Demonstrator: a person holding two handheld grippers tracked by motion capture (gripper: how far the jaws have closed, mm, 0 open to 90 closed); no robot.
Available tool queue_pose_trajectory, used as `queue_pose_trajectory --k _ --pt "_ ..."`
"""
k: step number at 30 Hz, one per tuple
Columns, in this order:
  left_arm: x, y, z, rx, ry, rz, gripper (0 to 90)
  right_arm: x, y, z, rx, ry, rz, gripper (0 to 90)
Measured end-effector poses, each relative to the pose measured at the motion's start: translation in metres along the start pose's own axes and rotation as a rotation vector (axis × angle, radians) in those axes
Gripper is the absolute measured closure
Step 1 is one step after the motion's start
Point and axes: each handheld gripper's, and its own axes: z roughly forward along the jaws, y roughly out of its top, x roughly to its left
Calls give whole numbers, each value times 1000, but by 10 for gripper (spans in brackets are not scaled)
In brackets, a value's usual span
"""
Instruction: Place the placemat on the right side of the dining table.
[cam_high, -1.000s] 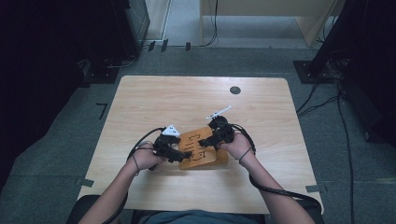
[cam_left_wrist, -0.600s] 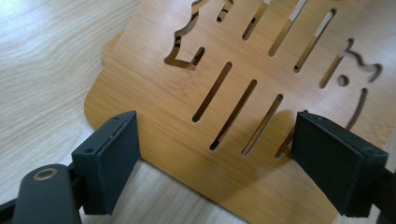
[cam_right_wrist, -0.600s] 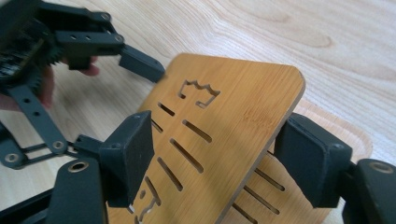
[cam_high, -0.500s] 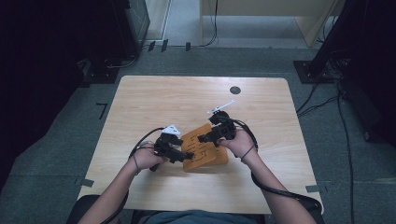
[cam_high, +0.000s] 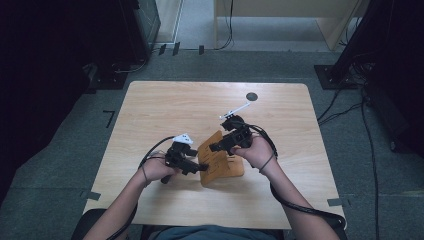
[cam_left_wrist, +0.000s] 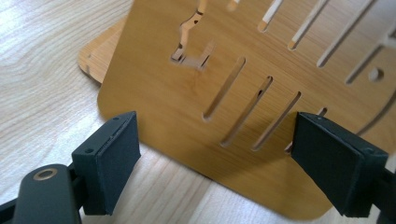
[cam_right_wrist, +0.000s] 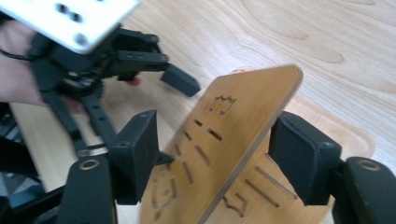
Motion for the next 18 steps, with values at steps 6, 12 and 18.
queue_pose_trajectory --k 6,12,18 --pt "1 -1 -1 0 -6 -3 145 14 3 -6 -3 -7 -28 367" --pt "2 -2 0 4 16 4 145 9 1 -5 -4 -13 -2 378" --pt "3 -2 0 1 21 3 145 2 0 -4 -7 3 30 389"
